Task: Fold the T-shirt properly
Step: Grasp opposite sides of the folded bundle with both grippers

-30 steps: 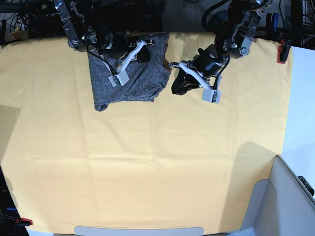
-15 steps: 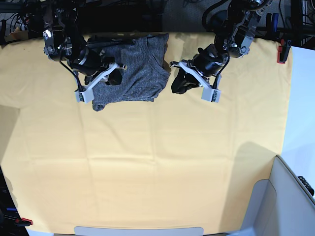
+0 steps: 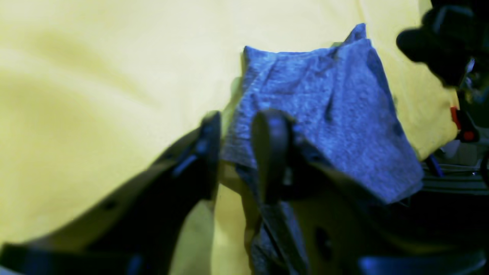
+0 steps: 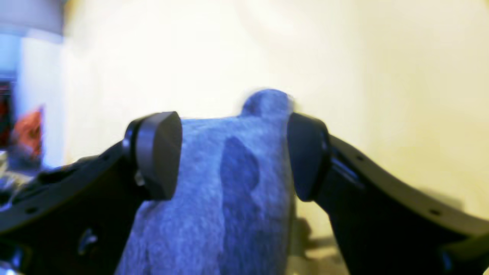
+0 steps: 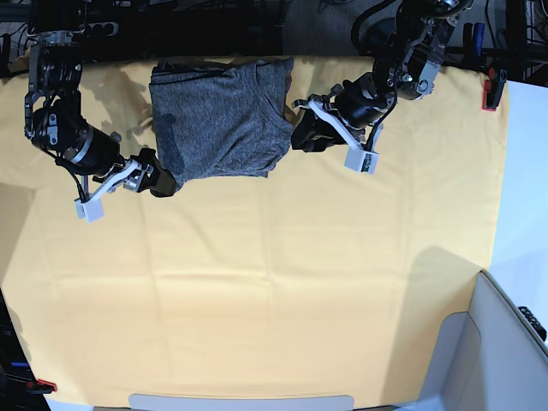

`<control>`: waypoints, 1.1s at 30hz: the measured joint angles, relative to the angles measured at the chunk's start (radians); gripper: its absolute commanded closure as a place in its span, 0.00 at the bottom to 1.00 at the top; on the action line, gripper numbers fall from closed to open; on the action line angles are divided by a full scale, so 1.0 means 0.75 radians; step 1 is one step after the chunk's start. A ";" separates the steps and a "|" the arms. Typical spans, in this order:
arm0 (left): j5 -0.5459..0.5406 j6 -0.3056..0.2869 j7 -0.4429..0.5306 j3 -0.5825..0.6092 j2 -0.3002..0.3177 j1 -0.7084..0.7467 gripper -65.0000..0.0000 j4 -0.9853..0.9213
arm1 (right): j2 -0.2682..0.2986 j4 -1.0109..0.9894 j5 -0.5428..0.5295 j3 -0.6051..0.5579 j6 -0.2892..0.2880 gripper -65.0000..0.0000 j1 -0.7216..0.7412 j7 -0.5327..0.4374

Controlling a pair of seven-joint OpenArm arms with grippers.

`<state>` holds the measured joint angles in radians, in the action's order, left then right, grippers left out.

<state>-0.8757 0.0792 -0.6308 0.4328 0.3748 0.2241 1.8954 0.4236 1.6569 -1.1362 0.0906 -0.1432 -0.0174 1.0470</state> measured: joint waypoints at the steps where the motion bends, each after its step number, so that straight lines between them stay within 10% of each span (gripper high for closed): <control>1: 0.001 0.002 -0.002 0.000 0.000 0.008 0.67 0.001 | -0.003 -0.047 0.009 0.000 -0.043 0.33 0.011 0.000; 9: 0.001 0.002 -0.008 -0.037 -0.002 0.067 0.67 0.001 | -0.025 -0.282 -0.007 0.000 -0.171 0.33 0.023 0.001; 29: 0.005 0.000 -0.207 -0.049 -0.008 0.116 0.66 0.003 | -0.101 -0.377 -0.041 -0.126 -0.194 0.34 0.083 -0.075; 33: -0.018 -0.001 -0.204 -0.047 -0.007 0.119 0.66 0.003 | -0.119 -0.379 -0.031 -0.126 -0.191 0.55 0.081 -0.072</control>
<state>-0.8894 0.0784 -0.7837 0.3973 0.3695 0.3130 1.8973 0.3344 1.3727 -1.1591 -0.0036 -0.2867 0.0437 0.9928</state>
